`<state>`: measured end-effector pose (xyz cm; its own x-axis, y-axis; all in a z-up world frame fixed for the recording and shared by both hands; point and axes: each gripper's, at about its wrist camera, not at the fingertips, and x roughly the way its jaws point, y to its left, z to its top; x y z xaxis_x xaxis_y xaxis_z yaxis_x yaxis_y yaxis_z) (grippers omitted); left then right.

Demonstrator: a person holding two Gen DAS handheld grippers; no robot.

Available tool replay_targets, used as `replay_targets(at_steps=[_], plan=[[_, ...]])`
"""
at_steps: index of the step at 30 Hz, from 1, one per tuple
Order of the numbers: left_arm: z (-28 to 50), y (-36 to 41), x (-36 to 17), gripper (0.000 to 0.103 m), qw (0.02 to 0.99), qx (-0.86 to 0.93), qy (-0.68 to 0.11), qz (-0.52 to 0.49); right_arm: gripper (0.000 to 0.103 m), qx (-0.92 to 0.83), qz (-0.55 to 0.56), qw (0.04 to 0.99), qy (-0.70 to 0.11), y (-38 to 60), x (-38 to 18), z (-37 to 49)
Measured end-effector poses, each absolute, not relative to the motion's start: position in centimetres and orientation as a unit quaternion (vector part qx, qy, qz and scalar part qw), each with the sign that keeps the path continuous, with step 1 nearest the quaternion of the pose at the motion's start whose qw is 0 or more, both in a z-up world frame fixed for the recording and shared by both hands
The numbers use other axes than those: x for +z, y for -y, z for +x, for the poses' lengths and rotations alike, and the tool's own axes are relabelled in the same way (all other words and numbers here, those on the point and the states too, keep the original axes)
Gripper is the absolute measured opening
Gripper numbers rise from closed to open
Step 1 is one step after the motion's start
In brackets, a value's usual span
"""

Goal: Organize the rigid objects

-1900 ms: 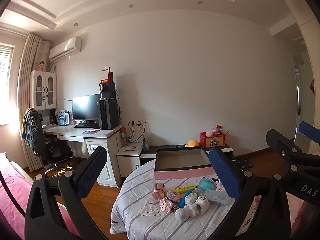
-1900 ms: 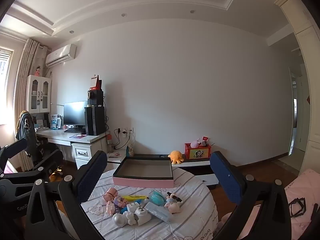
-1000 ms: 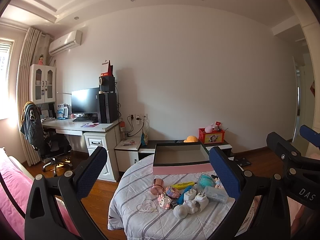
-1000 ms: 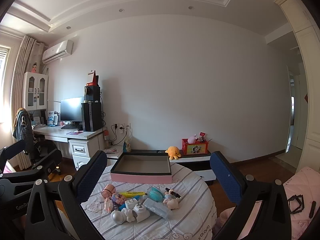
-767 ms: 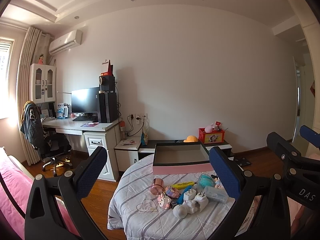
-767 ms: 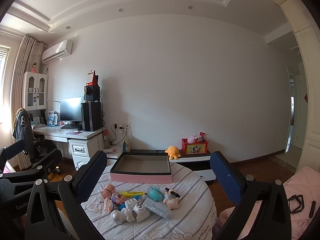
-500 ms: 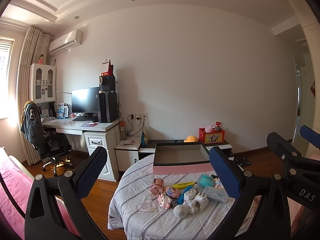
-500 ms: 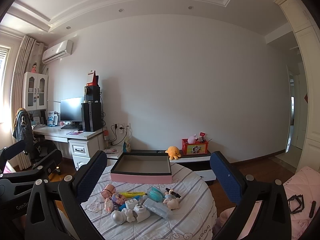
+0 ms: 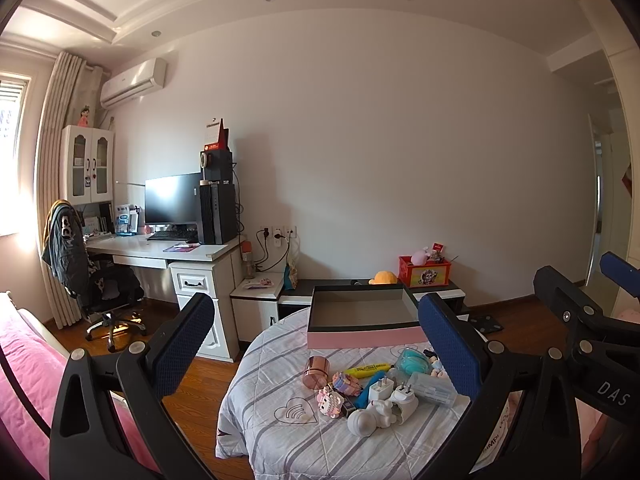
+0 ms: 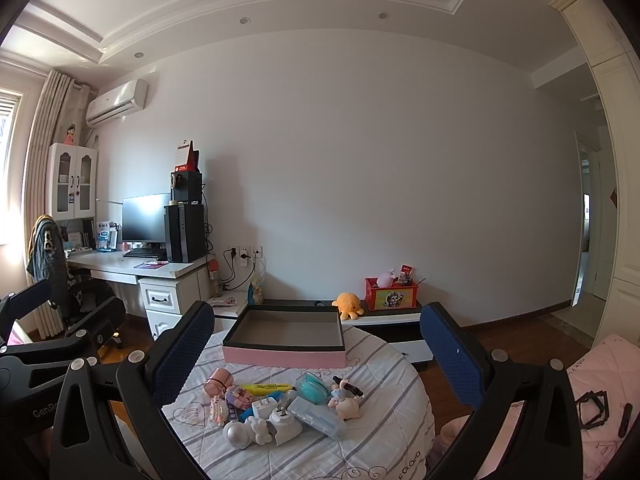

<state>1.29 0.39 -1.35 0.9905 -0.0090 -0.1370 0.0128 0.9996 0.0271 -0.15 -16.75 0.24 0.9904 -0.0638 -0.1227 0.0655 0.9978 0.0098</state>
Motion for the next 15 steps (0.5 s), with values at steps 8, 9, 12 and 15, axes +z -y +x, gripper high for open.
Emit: replay_targets(at_steps=[8, 9, 12, 15], plan=[[1.32, -0.44, -1.32, 0.103, 0.997, -0.005, -0.069, 0.014, 0.103, -0.031, 0.008, 0.998, -0.061, 16.79, 0.19, -0.13], [1.39, -0.47, -1.4, 0.103, 0.997, -0.005, -0.069, 0.014, 0.103, -0.032, 0.007, 0.998, -0.061, 16.77, 0.18, -0.15], [1.32, -0.45, -1.3, 0.103, 0.997, -0.005, -0.07, 0.013, 0.103, -0.031, 0.008, 0.998, -0.061, 16.77, 0.18, -0.15], [1.38, -0.54, -1.36, 0.103, 0.997, -0.006, -0.07, 0.013, 0.103, -0.031, 0.007, 0.998, -0.061, 16.74, 0.18, -0.18]])
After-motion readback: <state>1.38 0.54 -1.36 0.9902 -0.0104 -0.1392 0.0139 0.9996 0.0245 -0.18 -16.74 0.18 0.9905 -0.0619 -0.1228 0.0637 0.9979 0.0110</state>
